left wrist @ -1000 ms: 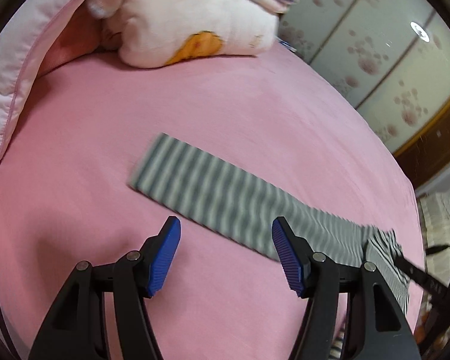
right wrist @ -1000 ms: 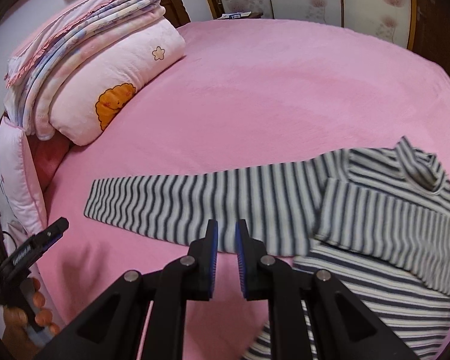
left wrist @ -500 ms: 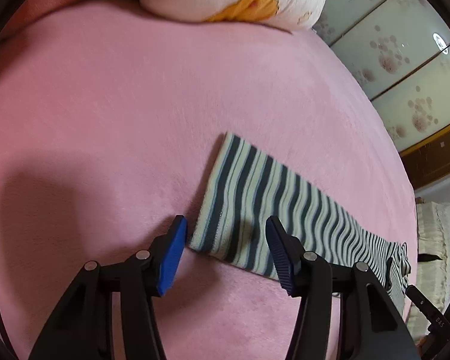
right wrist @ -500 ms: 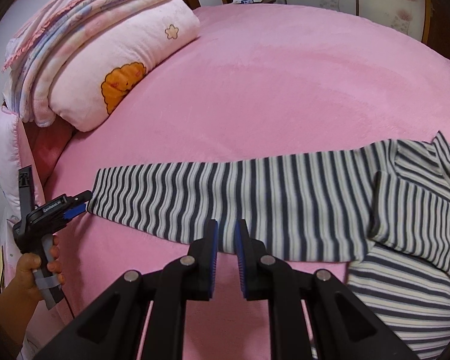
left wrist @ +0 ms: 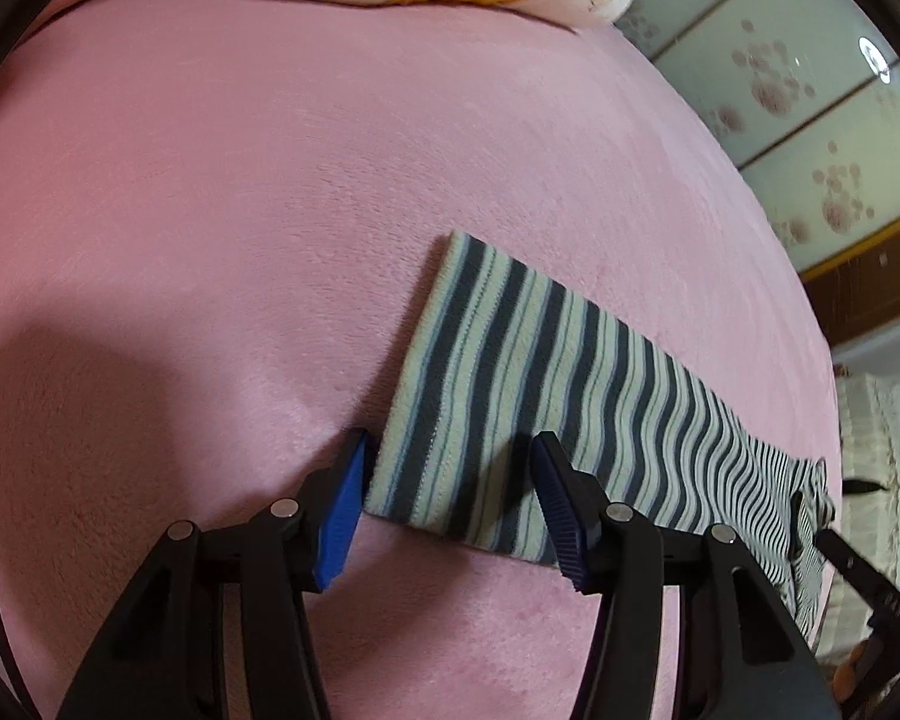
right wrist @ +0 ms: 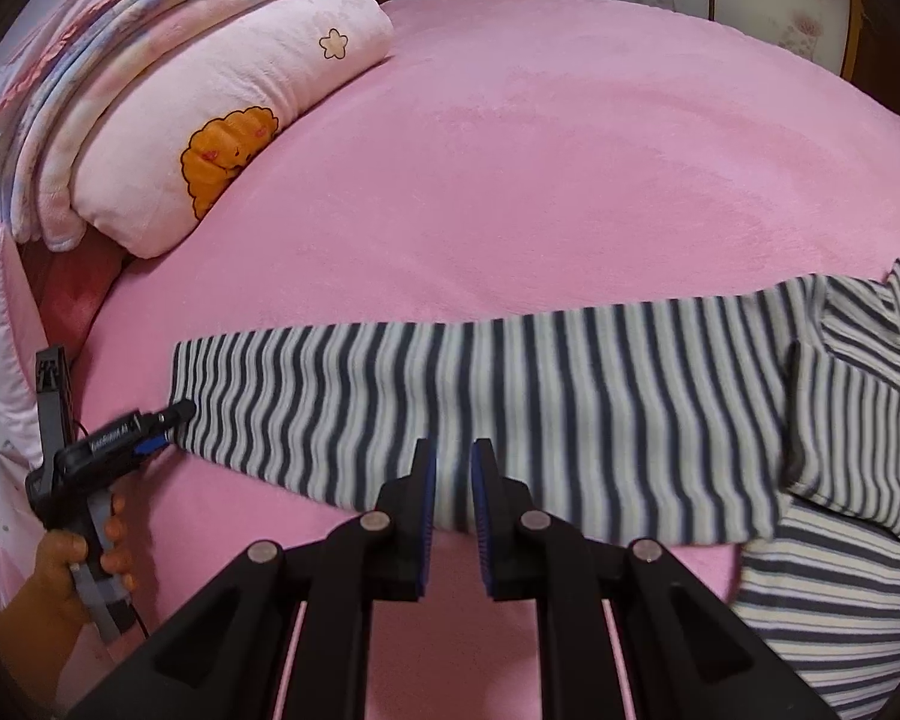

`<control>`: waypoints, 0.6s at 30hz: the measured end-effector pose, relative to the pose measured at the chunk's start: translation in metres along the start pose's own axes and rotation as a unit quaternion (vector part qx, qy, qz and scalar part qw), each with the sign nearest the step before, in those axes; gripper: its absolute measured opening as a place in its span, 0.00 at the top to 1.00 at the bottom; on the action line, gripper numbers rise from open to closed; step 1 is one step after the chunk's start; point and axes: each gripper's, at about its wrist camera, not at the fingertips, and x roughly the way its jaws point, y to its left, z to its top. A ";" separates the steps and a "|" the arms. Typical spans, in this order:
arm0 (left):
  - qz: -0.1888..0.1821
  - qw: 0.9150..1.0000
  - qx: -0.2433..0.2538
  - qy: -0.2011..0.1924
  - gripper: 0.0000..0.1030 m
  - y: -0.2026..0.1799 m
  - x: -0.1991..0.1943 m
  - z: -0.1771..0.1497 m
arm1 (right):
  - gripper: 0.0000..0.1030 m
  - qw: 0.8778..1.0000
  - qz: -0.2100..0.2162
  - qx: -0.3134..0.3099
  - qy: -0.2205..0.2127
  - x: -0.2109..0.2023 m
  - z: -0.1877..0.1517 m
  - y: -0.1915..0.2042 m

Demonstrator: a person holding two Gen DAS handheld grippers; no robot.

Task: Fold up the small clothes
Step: 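Grasp the striped sleeve cuff with the left tool and lift it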

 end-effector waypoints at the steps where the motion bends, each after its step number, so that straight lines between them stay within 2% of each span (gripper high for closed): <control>1: 0.007 1.000 0.008 0.005 0.70 -0.002 0.001 0.002 | 0.88 1.000 0.004 0.002 0.000 0.003 0.002 0.004; 2: 0.012 1.000 0.016 0.010 0.81 -0.003 0.003 0.003 | 0.88 1.000 0.006 0.002 0.000 0.007 0.004 0.009; 3: 0.008 1.000 0.017 0.016 0.88 -0.007 0.006 0.006 | 0.88 1.000 0.009 0.000 -0.001 0.009 0.004 0.014; 8: 0.054 0.997 0.060 0.000 0.93 -0.040 0.000 0.007 | 0.88 1.000 0.013 -0.010 -0.001 0.009 0.001 0.027; 10: 0.054 0.996 0.071 -0.013 0.93 -0.058 -0.009 0.006 | 0.88 1.000 0.010 -0.008 0.001 0.005 -0.003 0.024; 13: 0.029 0.994 0.093 -0.044 0.93 -0.099 -0.031 0.004 | 0.88 1.000 0.003 0.001 0.002 -0.005 -0.011 0.009; 18: -0.049 0.985 0.142 -0.084 0.93 -0.193 -0.066 -0.013 | 0.88 0.999 -0.016 0.034 -0.002 -0.029 -0.026 -0.034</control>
